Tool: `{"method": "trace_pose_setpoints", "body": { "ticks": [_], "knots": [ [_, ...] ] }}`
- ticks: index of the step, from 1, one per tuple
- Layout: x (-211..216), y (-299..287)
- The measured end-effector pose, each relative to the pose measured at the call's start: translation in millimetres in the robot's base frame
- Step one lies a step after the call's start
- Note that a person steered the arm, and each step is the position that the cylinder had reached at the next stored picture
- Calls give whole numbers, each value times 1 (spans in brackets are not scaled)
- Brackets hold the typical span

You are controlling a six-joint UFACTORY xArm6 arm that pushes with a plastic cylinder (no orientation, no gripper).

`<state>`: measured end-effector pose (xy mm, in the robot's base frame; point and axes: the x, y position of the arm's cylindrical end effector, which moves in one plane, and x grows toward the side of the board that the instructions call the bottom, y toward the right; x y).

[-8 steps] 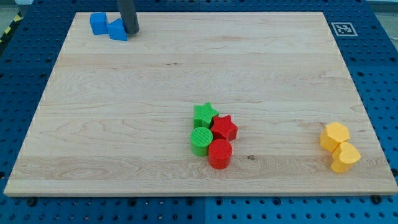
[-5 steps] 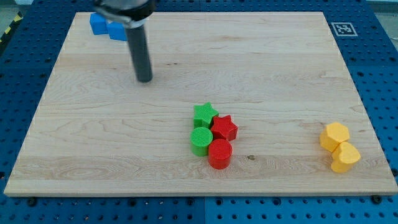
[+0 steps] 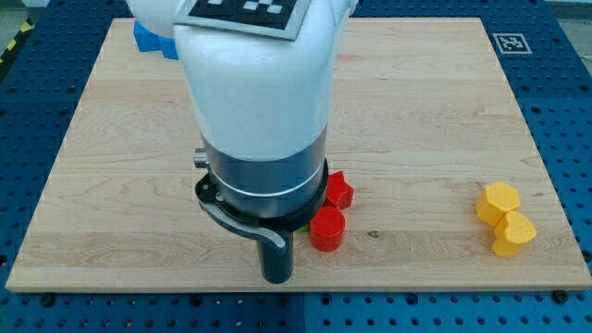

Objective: Place the green blocks diagonal to each other

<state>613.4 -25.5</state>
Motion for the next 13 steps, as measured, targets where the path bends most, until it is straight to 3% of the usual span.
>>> {"method": "trace_pose_setpoints", "body": {
  "ticks": [6, 11, 12, 13],
  "knots": [
    [-77, 36],
    [-204, 57],
    [-164, 56],
    [-170, 30]
  ]
}}
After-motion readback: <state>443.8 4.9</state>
